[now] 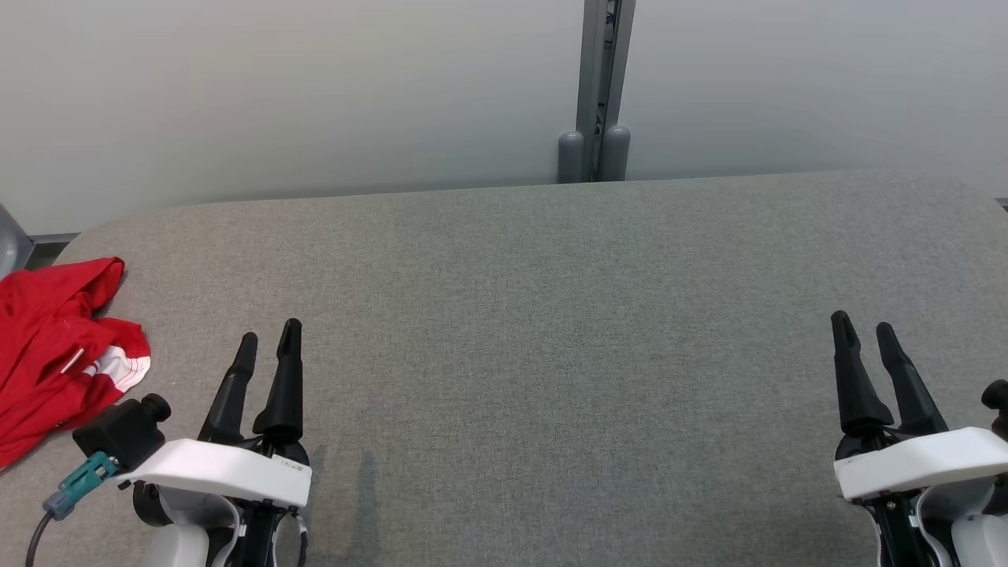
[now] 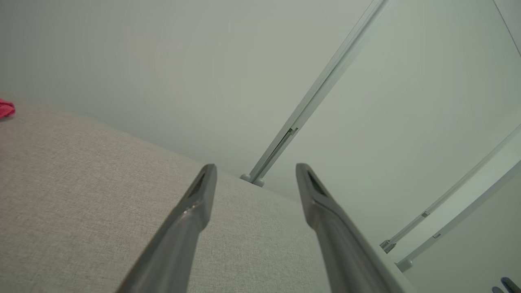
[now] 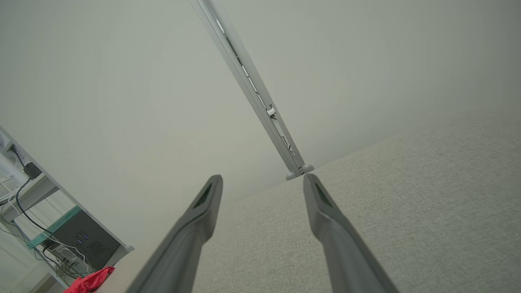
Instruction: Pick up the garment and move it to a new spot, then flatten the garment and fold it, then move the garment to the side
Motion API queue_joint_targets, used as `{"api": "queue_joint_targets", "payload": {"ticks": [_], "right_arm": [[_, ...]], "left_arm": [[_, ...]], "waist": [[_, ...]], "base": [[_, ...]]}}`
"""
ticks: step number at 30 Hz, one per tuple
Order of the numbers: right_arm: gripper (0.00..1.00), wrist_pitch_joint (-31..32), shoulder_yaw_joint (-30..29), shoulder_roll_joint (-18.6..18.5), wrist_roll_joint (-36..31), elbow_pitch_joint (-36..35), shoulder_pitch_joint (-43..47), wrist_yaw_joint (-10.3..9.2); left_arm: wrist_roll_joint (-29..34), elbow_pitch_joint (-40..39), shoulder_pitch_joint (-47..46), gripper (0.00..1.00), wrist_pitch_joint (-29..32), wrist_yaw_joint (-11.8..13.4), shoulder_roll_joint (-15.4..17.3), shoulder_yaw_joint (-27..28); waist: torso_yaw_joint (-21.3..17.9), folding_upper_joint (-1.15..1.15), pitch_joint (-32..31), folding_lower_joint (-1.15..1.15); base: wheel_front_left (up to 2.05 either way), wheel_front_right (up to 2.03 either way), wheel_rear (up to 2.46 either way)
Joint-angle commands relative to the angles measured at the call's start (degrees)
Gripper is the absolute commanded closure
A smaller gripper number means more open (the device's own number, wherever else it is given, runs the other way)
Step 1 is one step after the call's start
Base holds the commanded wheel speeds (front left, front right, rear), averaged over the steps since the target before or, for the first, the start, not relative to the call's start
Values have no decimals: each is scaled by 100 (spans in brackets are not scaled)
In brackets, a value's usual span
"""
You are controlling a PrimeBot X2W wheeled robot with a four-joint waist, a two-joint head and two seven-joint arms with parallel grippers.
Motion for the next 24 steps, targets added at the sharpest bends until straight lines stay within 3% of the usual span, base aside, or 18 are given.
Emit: {"api": "queue_joint_targets", "payload": {"ticks": [1, 24], "right_arm": [[0, -68, 10, -66, -228, -52, -134, 25], [0, -431, 52, -61, -1924, 284, -173, 27]], "left_arm": [[233, -41, -148, 0, -54, 37, 64, -26], [1830, 308, -164, 0, -420, 308, 180, -198]], "waist": [[1, 0, -1, 0], [-18, 0, -7, 0]], "base": [[0, 0, 0], [0, 0, 0]]}}
